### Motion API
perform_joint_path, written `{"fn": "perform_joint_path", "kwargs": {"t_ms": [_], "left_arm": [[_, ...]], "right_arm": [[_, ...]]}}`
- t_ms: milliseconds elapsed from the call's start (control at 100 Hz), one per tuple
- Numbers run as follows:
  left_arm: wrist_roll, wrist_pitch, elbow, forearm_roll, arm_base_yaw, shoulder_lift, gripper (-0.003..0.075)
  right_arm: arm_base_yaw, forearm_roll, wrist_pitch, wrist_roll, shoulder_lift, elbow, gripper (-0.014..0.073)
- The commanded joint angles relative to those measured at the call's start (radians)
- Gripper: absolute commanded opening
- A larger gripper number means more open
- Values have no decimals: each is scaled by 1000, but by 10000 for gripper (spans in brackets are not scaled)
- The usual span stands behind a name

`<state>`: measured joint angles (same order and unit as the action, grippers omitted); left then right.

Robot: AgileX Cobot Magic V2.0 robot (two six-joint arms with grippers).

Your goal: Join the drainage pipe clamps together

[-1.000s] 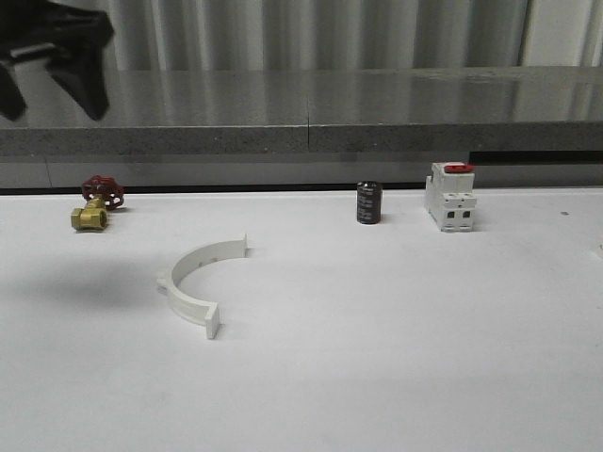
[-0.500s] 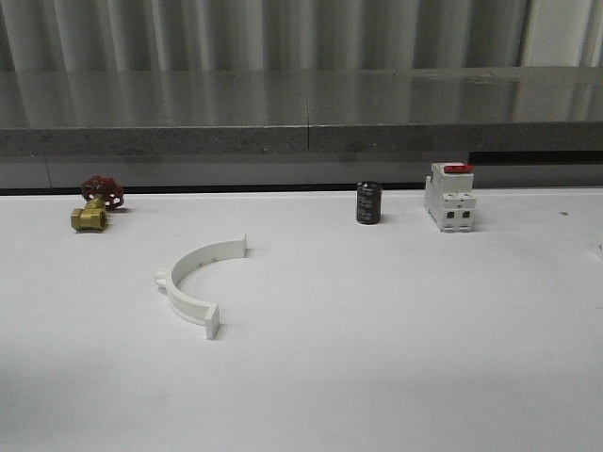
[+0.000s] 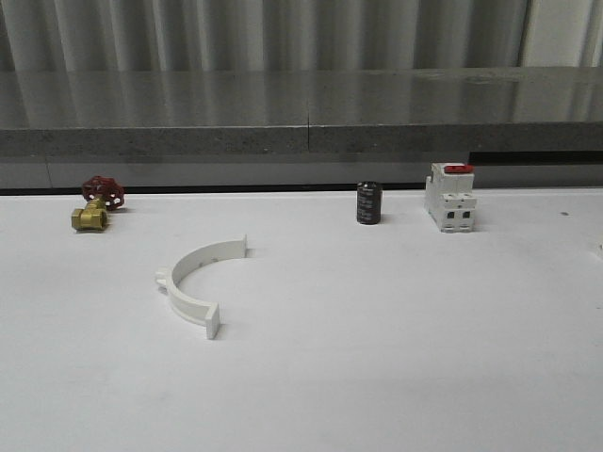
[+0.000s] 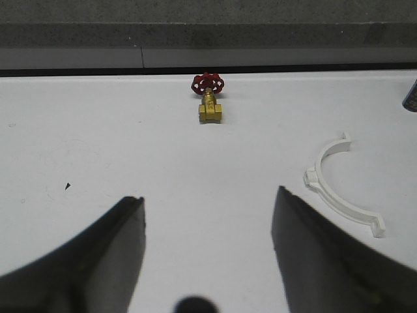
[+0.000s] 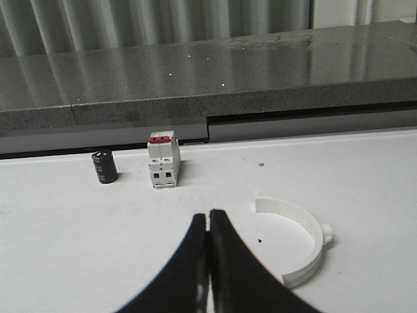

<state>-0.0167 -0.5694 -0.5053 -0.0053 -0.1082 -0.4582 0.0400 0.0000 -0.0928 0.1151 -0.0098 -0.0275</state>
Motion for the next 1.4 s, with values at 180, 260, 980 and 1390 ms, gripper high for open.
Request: {"fn": "perform_joint_path", "kwargs": {"t_ms": [180,260,980,1390], "left_arm": [[-1,68,9,-13,2,77,-20],[-1,68,9,-11,2,77,-21],[-1,68,9,-11,2,77,-21],[-1,68,9,-11,2,77,-21]], "right_arm": [[1,0,27,-5,-6,101,-67],[1,0,-38,-5,24,177,-67],[1,6,-502,-5,760,685,17],[-4,44,-589,-4,872,757,482]]}}
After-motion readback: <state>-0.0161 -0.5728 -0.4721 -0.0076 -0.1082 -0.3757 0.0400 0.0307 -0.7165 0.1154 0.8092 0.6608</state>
